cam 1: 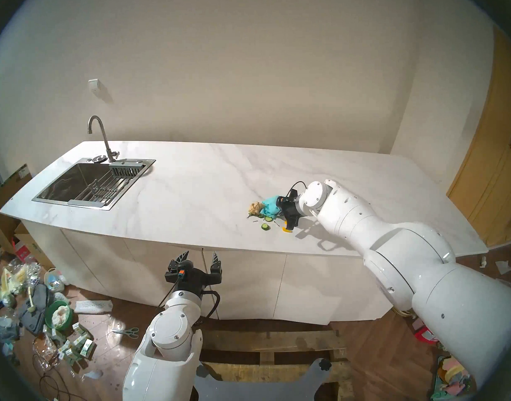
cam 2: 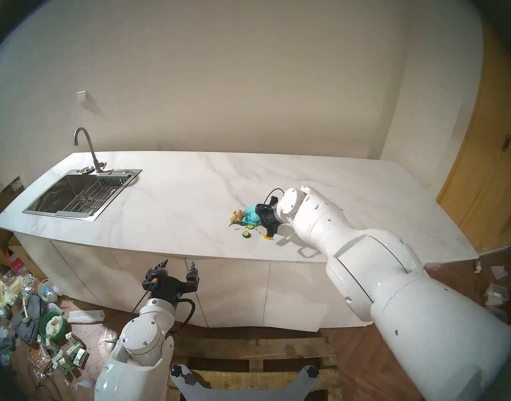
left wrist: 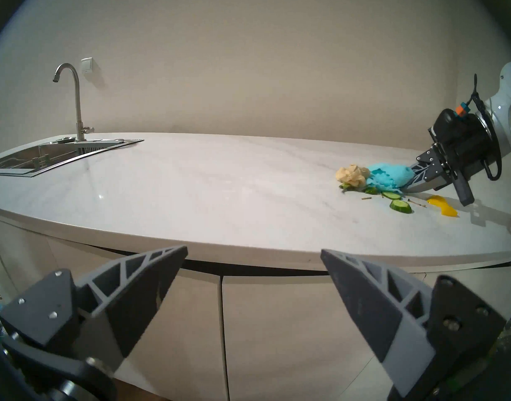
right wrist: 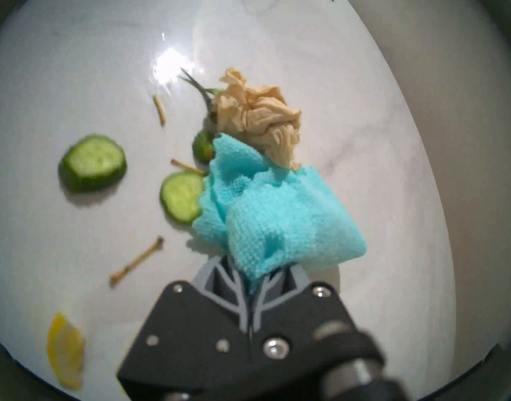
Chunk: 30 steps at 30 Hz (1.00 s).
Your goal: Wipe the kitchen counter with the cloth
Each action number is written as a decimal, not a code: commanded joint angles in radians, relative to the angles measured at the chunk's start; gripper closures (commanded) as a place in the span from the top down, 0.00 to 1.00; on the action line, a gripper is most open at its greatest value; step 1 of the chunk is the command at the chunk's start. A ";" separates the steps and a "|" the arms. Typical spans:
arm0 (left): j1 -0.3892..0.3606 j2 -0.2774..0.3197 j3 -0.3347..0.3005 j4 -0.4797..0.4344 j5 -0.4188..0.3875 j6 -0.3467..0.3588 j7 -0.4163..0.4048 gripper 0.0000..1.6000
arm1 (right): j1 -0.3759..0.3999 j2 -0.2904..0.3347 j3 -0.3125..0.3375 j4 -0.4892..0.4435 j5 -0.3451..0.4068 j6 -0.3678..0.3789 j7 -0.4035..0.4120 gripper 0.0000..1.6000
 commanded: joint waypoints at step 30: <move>-0.003 0.006 0.005 -0.031 -0.006 -0.006 -0.003 1.00 | -0.088 0.072 0.079 -0.178 0.025 0.187 -0.254 0.00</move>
